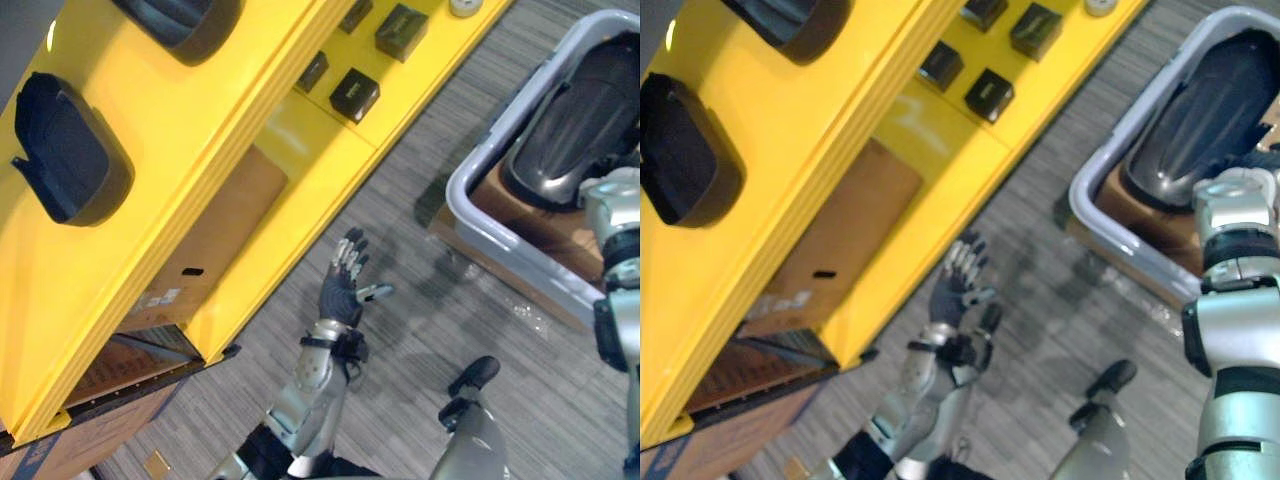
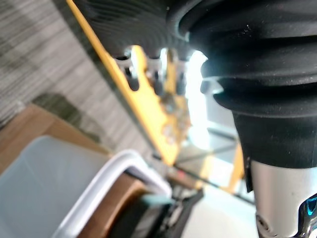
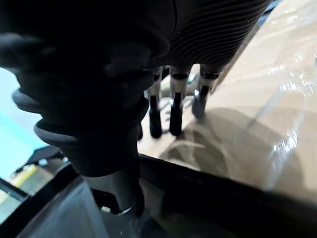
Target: Walk over and take plastic housings, then place them on the shelf
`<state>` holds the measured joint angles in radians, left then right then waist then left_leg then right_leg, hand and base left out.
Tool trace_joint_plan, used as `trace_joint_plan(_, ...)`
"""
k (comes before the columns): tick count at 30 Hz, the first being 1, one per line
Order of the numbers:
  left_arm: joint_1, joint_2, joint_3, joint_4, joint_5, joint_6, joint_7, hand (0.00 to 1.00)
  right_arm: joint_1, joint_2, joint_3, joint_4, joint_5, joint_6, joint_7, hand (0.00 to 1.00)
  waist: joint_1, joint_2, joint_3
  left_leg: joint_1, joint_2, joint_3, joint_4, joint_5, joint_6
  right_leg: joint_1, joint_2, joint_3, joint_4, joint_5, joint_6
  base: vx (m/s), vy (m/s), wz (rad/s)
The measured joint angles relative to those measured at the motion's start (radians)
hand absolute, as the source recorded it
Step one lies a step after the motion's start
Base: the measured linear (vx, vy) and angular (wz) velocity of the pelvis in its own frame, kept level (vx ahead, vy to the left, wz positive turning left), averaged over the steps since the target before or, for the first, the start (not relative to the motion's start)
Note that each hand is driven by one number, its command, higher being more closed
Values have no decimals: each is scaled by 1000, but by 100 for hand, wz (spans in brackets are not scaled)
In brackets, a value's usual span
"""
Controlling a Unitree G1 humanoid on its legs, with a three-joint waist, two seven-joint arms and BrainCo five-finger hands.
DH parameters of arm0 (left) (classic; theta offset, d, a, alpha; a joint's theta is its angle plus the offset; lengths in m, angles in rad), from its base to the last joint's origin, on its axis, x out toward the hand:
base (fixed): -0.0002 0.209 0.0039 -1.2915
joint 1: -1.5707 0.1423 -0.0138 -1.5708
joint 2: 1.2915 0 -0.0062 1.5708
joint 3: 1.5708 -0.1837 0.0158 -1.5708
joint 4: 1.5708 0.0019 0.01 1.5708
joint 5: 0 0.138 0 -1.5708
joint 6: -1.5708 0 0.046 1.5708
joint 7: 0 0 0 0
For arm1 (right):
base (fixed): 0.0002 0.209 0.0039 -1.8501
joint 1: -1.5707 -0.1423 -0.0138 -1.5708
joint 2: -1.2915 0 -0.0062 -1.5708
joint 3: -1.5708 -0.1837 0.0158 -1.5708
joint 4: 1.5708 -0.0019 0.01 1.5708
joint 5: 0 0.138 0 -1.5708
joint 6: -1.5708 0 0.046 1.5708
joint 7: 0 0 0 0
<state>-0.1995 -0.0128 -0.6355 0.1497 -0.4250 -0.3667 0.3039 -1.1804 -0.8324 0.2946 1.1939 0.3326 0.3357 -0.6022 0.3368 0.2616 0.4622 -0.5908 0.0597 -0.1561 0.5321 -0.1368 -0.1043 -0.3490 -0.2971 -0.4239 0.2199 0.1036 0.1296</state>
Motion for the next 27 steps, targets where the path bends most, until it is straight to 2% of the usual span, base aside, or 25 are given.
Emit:
trace_joint_plan(4, 0, 3, 7, 1, 0, 5, 0, 0, -1, -10, 0, -1, 9, 25, 21, 100, 0, 16, -12, 8, 1, 3, -1, 0, 0, 1, 0, 5, 2, 0, 1, -2, 7, -3)
trace_joint_plan(9, -5, 3, 14, 1, -1, 13, 0, 0, 4, -14, -38, 15, 18, 54, 76, 100, -8, 18, -13, 12, 2, 6, 0, 0, 0, 1, 0, 11, 6, 0, 1, -1, 7, -2)
trace_joint_plan(12, 0, 6, 29, 1, -1, 22, 0, 0, 10, -3, -67, 33, 5, 55, 105, 100, -14, 18, -13, 13, 2, 6, 2, 0, 0, 1, 0, 11, 9, 0, 0, 0, 0, 0)
trace_joint_plan(17, 43, 10, 37, -6, -9, 20, -10, 0, 10, -1, -66, 53, -82, 1, 107, 100, -15, 18, -14, 17, 1, 6, -1, 0, 0, 4, -2, 11, 14, -1, 0, -20, 20, 0)
trace_joint_plan(23, 147, 78, 96, -95, -80, 20, -52, 0, 26, -2, -13, 26, -187, -75, 109, 100, -37, 17, -12, 66, 6, 18, -19, 1, -1, 42, -3, 15, 11, -4, 3, -6, 7, -3)
trace_joint_plan(27, 157, 107, 146, -103, -79, 38, -75, 0, 48, 12, 21, -64, -230, -78, 102, 100, -63, 2, -2, 88, 22, 34, -26, 2, -3, 55, 10, 26, -6, 2, 4, -15, 14, -13)
